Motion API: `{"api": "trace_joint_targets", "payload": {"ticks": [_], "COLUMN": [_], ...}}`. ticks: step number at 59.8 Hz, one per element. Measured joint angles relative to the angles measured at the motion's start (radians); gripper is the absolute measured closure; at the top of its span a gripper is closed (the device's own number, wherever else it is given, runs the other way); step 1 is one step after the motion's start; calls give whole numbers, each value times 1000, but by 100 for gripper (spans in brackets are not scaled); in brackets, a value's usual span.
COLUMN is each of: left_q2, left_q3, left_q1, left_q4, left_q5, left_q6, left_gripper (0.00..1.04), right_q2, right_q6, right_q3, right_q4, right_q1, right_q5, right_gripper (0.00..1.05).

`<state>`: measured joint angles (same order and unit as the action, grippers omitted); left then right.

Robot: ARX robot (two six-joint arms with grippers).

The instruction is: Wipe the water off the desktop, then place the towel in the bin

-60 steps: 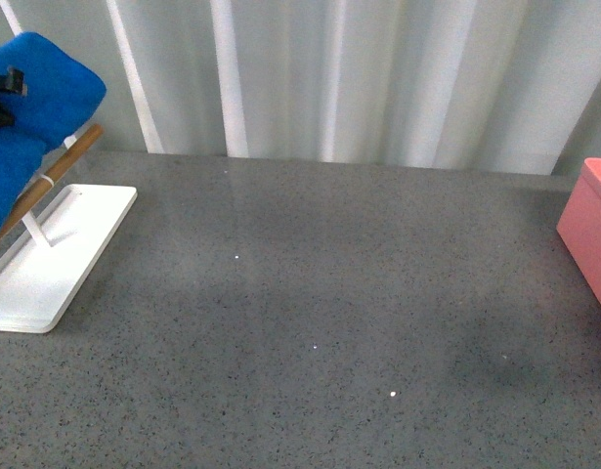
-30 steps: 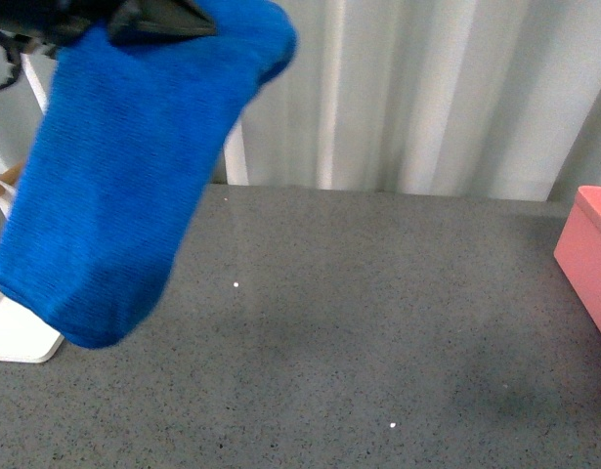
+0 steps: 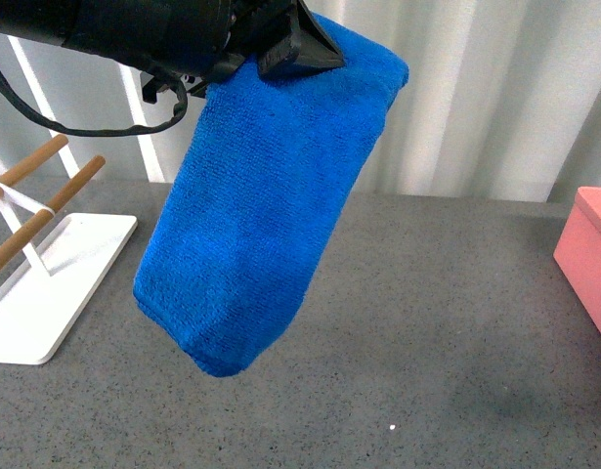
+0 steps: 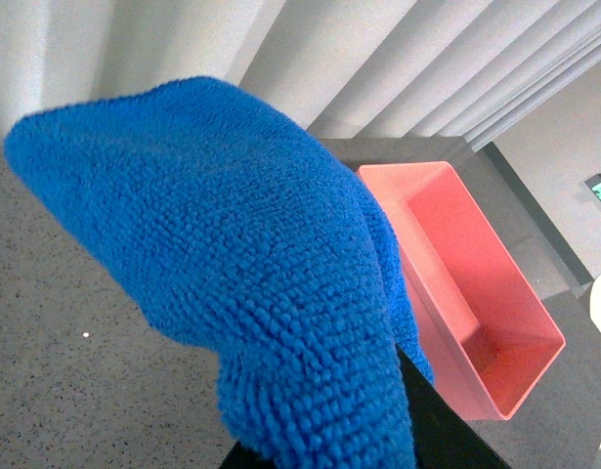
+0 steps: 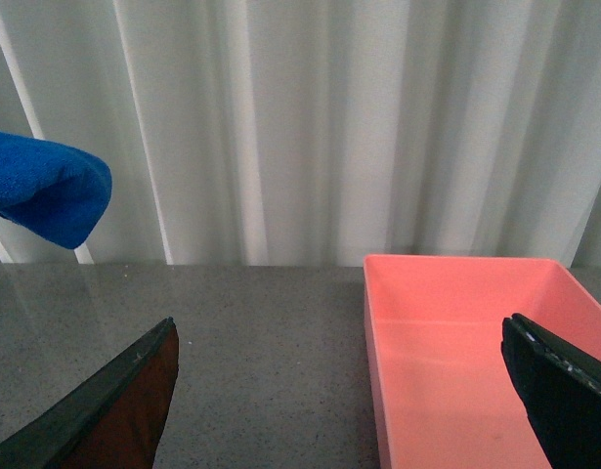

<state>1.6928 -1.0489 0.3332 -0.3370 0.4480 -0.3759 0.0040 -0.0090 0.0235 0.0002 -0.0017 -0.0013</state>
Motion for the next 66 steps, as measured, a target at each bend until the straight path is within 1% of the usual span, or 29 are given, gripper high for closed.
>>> {"api": "trace_joint_targets", "payload": {"ticks": [2, 3, 4, 7, 9, 14, 17, 19, 22, 29, 41, 45, 51, 57, 66], "left_q2": [0, 0, 0, 0, 0, 0, 0, 0, 0, 0, 0, 0, 0, 0, 0], "left_q3": [0, -1, -1, -2, -2, -2, -2, -2, -3, -3, -3, -3, -3, -3, -3], "left_q1": [0, 0, -1, -2, 0, 1, 0, 0, 0, 0, 0, 0, 0, 0, 0], "left_q4": [0, 0, 0, 0, 0, 0, 0, 0, 0, 0, 0, 0, 0, 0, 0], "left_q5": [0, 0, 0, 0, 1, 0, 0, 0, 0, 0, 0, 0, 0, 0, 0], "left_q6": [0, 0, 0, 0, 0, 0, 0, 0, 0, 0, 0, 0, 0, 0, 0], "left_gripper": [100, 100, 100, 100, 100, 100, 100, 100, 100, 100, 100, 100, 100, 100, 100], "right_q2": [24, 56, 80, 244, 357, 518, 589, 663, 742, 983, 1305, 1385, 1533, 1632, 1688], "right_q6": [7, 11, 14, 25, 25, 22, 20, 15, 18, 43, 92, 98, 151, 208, 275], "right_q3": [17, 43, 59, 140, 170, 196, 210, 223, 239, 277, 358, 387, 451, 524, 578], "right_q4": [-53, -119, -154, -316, -332, -225, -159, -87, -16, 201, 528, 594, 719, 792, 868], "right_q1": [-8, -18, -23, -50, -57, -51, -42, -29, -13, 56, 206, 246, 311, 354, 385], "right_q5": [-33, -68, -85, -171, -218, -311, -348, -370, -394, -497, -512, -510, -555, -574, -624], "right_gripper": [7, 7, 7, 7, 7, 7, 7, 7, 7, 7, 7, 7, 7, 7, 7]}}
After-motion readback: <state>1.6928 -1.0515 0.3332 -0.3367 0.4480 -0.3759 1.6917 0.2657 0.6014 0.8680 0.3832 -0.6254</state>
